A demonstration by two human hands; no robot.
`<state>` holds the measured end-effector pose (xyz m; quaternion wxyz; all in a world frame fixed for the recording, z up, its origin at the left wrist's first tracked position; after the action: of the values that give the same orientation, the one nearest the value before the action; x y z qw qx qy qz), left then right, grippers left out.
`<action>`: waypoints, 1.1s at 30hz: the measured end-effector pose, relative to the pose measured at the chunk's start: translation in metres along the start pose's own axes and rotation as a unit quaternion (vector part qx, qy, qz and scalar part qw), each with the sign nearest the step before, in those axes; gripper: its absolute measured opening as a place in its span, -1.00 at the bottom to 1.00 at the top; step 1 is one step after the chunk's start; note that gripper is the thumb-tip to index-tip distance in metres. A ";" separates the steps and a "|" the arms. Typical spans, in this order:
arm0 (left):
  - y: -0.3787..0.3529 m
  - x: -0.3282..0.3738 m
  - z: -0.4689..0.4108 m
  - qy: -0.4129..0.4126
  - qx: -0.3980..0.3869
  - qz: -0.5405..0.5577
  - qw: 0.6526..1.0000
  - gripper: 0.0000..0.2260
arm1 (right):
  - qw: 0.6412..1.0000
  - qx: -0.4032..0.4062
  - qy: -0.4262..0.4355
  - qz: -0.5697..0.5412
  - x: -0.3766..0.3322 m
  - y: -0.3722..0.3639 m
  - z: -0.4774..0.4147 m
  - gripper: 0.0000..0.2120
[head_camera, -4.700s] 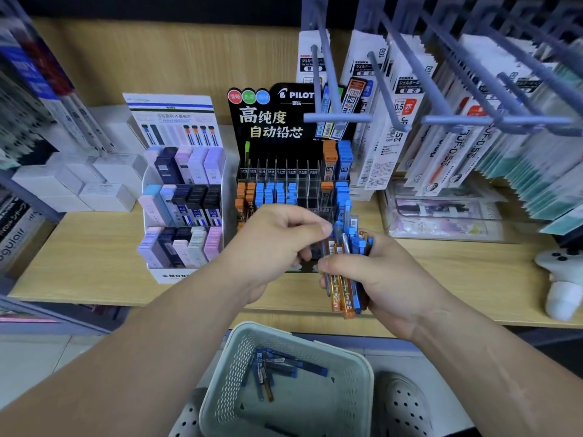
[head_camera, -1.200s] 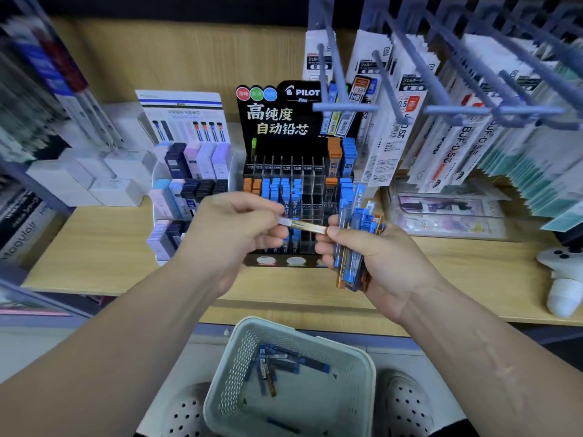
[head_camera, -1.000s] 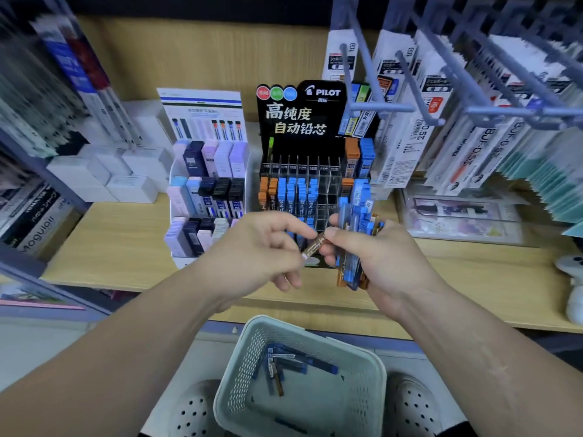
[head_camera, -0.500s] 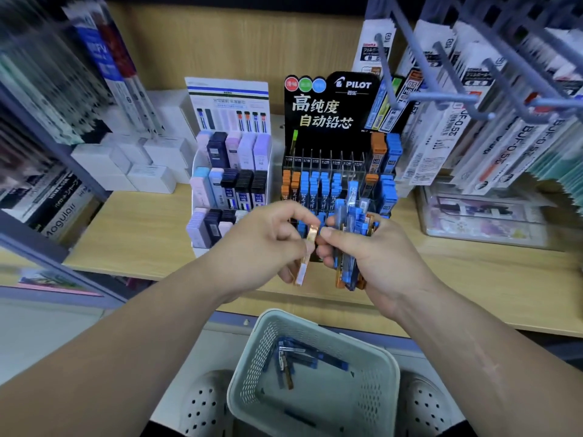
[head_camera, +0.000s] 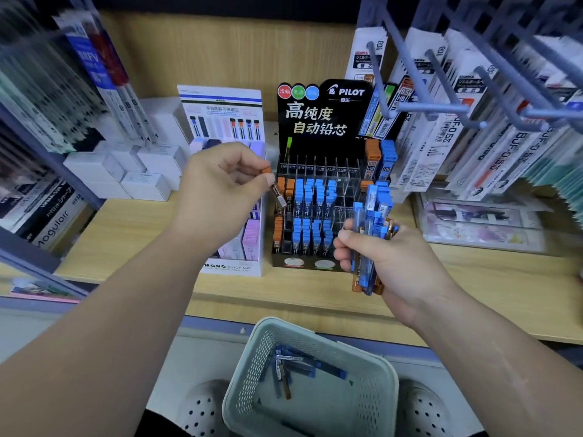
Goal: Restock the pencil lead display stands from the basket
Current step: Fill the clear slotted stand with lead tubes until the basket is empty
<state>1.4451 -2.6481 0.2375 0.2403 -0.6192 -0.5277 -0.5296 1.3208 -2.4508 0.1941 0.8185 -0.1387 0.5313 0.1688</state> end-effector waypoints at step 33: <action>-0.040 -0.015 -0.005 -0.252 -0.018 -0.281 0.926 -0.77 | 0.999 -0.032 -0.035 -0.008 -0.005 0.015 -0.002 -0.81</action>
<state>1.4082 -2.6455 0.2147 -0.0698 -0.5629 -0.7134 -0.4115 1.3106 -2.4388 0.1969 0.8329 -0.1631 0.4958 0.1839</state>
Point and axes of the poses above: each hand's wrist, its own z-axis away from the middle knuckle, its own y-axis out of the back of the hand, x = y × z, the point moved 3 cm from there along -z, towards the middle knuckle, and after that the axes turned 14 degrees about x, right-handed, at the moved point
